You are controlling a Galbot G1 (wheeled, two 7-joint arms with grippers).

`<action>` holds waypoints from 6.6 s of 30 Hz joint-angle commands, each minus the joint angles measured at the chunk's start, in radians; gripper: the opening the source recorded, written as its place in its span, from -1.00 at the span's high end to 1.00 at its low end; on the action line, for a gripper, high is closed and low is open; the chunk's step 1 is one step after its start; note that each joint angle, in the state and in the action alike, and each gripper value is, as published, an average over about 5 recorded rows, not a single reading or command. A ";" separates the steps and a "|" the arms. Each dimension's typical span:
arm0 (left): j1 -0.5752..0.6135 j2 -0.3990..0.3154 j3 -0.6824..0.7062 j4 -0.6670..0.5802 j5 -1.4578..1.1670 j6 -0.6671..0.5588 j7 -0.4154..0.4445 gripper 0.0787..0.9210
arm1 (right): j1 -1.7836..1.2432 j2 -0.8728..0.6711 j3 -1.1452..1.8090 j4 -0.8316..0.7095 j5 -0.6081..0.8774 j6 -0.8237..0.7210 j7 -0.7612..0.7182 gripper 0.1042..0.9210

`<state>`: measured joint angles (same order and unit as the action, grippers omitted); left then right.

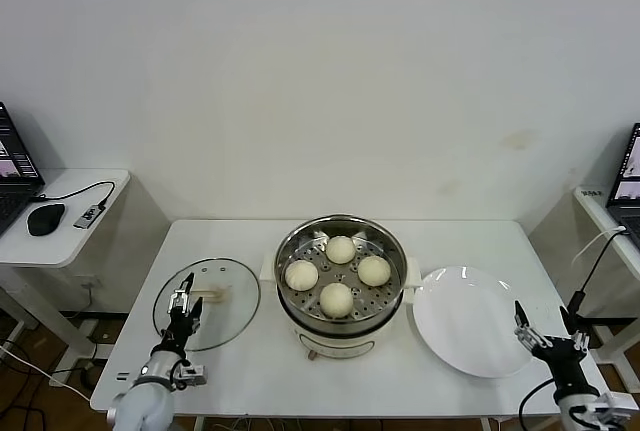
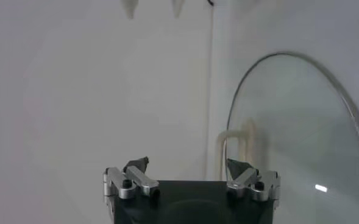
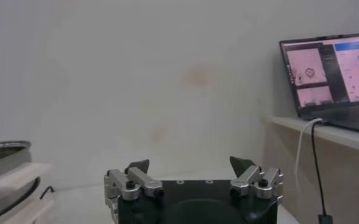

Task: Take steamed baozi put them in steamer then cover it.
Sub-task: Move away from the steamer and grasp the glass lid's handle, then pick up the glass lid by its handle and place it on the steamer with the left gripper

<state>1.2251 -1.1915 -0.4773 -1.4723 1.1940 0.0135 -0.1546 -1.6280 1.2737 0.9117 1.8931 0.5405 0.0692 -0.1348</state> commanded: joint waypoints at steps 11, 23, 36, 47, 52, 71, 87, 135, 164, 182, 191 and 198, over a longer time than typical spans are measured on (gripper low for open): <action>-0.100 -0.017 0.011 0.092 0.044 0.065 0.015 -0.77 | 0.010 0.010 0.001 -0.015 -0.016 0.009 -0.005 -0.76; -0.175 -0.037 0.048 0.173 0.035 0.116 0.011 -0.77 | -0.002 0.017 0.008 -0.013 -0.024 0.020 -0.007 -0.76; -0.188 -0.035 0.059 0.197 -0.016 0.129 0.011 -0.77 | -0.004 0.023 0.009 -0.018 -0.034 0.023 -0.010 -0.76; -0.182 -0.018 0.077 0.215 -0.054 0.119 0.034 -0.34 | -0.008 0.031 0.011 -0.006 -0.039 0.017 -0.010 -0.76; -0.196 -0.012 0.084 0.237 -0.067 0.113 0.033 0.01 | -0.014 0.040 0.011 0.001 -0.046 0.018 -0.011 -0.76; -0.129 -0.010 0.063 0.075 -0.105 0.174 0.016 0.83 | -0.003 0.062 -0.009 0.010 -0.069 0.021 -0.009 -0.76; 0.201 -0.046 -0.073 -0.426 -0.097 0.457 0.076 0.83 | 0.025 0.126 -0.024 0.024 -0.087 -0.015 0.016 -0.76; -0.410 -0.291 0.595 -0.385 0.402 0.765 0.595 0.83 | 0.106 0.179 0.041 -0.063 -0.187 -0.086 0.067 -0.76; -0.347 -0.410 0.664 -0.268 0.474 0.766 0.602 0.83 | 0.130 0.179 0.044 -0.104 -0.203 -0.081 0.065 -0.76; -0.314 -0.411 0.642 -0.266 0.496 0.765 0.605 0.83 | 0.137 0.178 0.041 -0.114 -0.210 -0.081 0.065 -0.76; -0.295 -0.410 0.617 -0.255 0.499 0.764 0.587 0.83 | 0.140 0.171 0.041 -0.117 -0.211 -0.081 0.064 -0.76; -0.298 -0.411 0.621 -0.250 0.492 0.764 0.583 0.83 | 0.140 0.173 0.039 -0.118 -0.214 -0.080 0.064 -0.76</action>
<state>0.9240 -1.6008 0.1455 -1.7265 1.6873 0.7363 0.4346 -1.4879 1.4463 0.9501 1.7750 0.3273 -0.0120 -0.0704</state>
